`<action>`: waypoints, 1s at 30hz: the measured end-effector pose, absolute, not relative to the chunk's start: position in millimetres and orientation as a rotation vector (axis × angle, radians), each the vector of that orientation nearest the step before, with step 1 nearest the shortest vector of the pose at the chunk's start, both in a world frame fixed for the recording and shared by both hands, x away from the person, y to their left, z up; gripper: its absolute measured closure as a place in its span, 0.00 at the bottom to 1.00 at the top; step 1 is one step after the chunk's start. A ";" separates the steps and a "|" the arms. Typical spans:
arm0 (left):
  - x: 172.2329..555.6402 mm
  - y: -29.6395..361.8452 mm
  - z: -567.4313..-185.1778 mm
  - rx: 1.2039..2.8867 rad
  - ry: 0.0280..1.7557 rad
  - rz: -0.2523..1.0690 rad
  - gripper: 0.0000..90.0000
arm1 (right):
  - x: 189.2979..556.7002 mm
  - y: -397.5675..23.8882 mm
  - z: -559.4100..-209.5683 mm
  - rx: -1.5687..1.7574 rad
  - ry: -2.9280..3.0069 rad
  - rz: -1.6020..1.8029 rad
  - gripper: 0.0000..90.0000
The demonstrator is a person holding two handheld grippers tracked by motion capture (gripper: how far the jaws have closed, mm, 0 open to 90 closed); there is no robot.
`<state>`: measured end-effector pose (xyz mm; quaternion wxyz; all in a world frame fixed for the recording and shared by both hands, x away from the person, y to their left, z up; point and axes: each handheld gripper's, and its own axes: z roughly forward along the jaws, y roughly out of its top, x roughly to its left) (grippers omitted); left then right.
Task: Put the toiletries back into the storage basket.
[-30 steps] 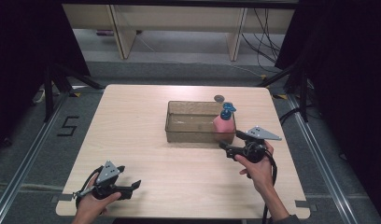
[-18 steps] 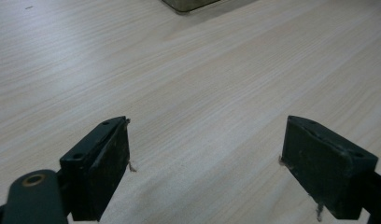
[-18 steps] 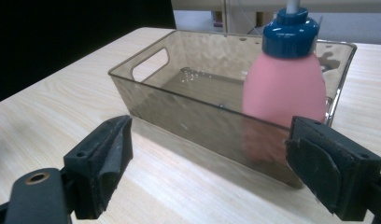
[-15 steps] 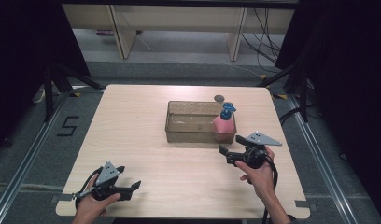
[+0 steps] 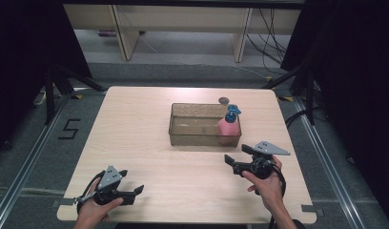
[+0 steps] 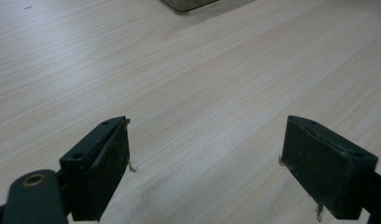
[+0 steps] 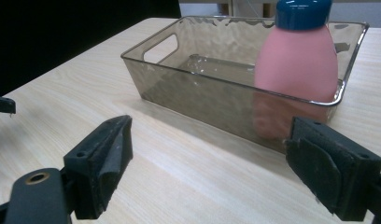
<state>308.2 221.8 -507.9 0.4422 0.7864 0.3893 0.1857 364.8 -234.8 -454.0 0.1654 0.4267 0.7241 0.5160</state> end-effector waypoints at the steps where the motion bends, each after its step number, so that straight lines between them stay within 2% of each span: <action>1: 308.3 222.3 -507.7 1.956 0.965 0.463 0.16 | 364.6 -236.5 -454.3 1.197 2.071 1.462 0.17; 30: 307.9 221.4 -507.9 1.949 0.979 0.455 0.16 | 340.2 -241.2 -469.6 1.165 2.156 1.463 0.17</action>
